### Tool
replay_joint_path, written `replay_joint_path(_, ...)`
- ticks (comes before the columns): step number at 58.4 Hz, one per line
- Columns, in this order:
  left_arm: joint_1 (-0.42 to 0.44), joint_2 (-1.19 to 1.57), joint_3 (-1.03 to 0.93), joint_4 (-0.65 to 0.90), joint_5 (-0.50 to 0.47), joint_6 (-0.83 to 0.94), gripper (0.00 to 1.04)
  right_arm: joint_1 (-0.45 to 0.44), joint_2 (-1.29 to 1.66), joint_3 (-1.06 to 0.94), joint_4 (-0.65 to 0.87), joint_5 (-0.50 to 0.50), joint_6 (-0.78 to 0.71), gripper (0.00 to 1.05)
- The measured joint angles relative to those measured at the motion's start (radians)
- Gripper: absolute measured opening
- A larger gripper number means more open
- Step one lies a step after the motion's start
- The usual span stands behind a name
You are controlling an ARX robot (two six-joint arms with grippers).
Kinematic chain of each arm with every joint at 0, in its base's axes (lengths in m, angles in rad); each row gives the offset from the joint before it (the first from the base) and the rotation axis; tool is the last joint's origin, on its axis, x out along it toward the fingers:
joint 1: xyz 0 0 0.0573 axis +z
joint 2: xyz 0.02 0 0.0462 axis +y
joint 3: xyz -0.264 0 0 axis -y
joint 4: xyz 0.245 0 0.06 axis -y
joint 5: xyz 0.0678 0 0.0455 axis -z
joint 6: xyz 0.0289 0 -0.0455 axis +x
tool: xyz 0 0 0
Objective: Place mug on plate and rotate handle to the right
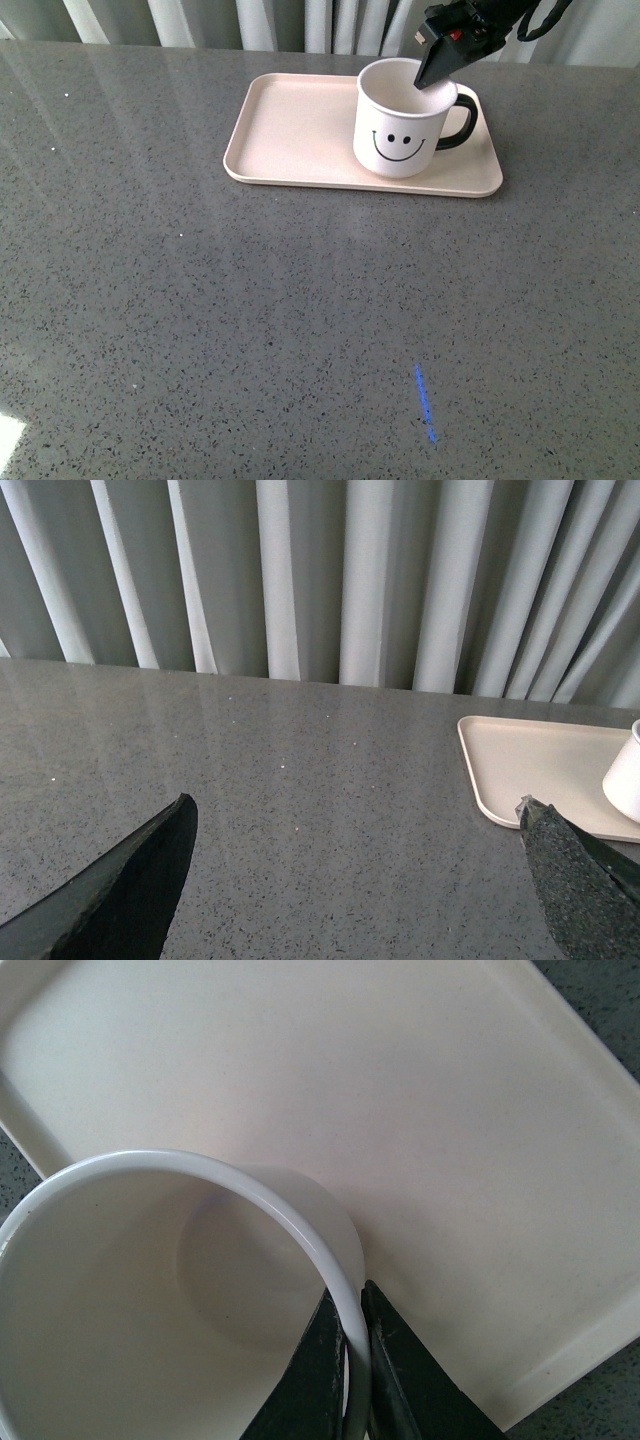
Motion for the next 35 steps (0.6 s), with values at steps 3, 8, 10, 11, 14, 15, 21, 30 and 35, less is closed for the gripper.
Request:
replay_joint_path(3,0.0,0.0,0.0,0.0,0.0,0.0,0.96,0.0,0.005,0.001,-0.002,0.0,-0.003,0.02)
replay_joint_path(8,0.0,0.0,0.0,0.0,0.0,0.0,0.96,0.0,0.011,0.001,-0.002,0.0,-0.008,0.02)
replay_joint_path(10,0.0,0.0,0.0,0.0,0.0,0.0,0.96,0.0,0.012,0.001,-0.002,0.001,-0.011,0.02)
replay_joint_path(11,0.0,0.0,0.0,0.0,0.0,0.0,0.96,0.0,0.013,0.001,-0.002,0.001,-0.012,0.02)
replay_joint_path(14,0.0,0.0,0.0,0.0,0.0,0.0,0.96,0.0,0.014,0.001,-0.002,0.001,-0.014,0.02)
replay_joint_path(15,0.0,0.0,0.0,0.0,0.0,0.0,0.96,0.0,0.014,0.001,-0.002,0.001,-0.015,0.02)
replay_joint_path(21,0.0,0.0,0.0,0.0,0.0,0.0,0.96,0.0,0.015,0.001,-0.002,0.002,-0.021,0.02)
replay_joint_path(30,0.0,0.0,0.0,0.0,0.0,0.0,0.96,0.0,0.016,0.001,-0.002,0.008,-0.026,0.02)
replay_joint_path(35,0.0,0.0,0.0,0.0,0.0,0.0,0.96,-0.001,0.016,0.001,-0.003,0.008,-0.03,0.02)
